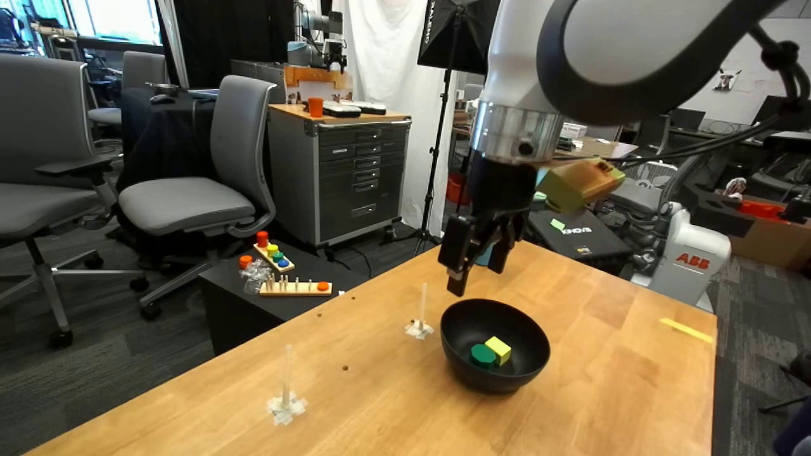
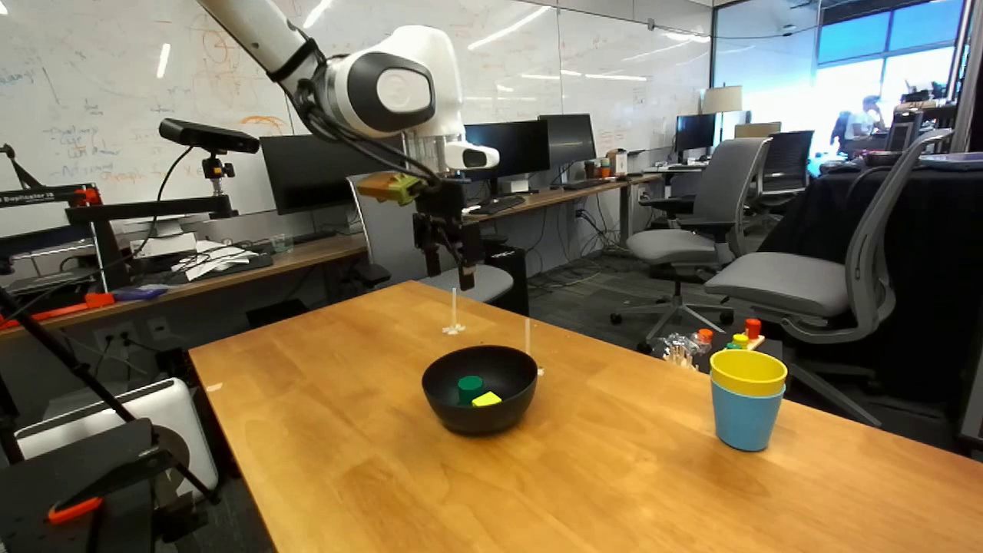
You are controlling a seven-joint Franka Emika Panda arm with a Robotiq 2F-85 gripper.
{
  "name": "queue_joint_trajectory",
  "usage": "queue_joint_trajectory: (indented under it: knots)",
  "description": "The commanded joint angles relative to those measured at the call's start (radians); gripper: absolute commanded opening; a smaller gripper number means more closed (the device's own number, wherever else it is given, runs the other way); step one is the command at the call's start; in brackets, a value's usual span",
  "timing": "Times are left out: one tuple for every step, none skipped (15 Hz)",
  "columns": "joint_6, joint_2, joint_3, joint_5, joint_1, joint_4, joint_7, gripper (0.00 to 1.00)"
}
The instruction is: Put the blocks in the bowl
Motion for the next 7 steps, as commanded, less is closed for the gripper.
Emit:
queue_joint_trajectory:
  knots:
    - [-0.035, -0.018, 0.019, 0.019, -0.020, 0.008, -0.044, 1.00]
    - [-0.053, -0.031, 0.025, 0.027, -0.029, 0.011, -0.069, 1.00]
    - [-0.061, -0.037, 0.027, 0.029, -0.034, 0.012, -0.081, 1.00]
    - [-0.063, -0.038, 0.028, 0.030, -0.036, 0.012, -0.088, 1.00]
    - [-0.064, -0.036, 0.029, 0.030, -0.036, 0.012, -0.091, 1.00]
    - [-0.064, -0.035, 0.030, 0.031, -0.036, 0.012, -0.092, 1.00]
    - [-0.064, -0.035, 0.030, 0.031, -0.036, 0.012, -0.092, 1.00]
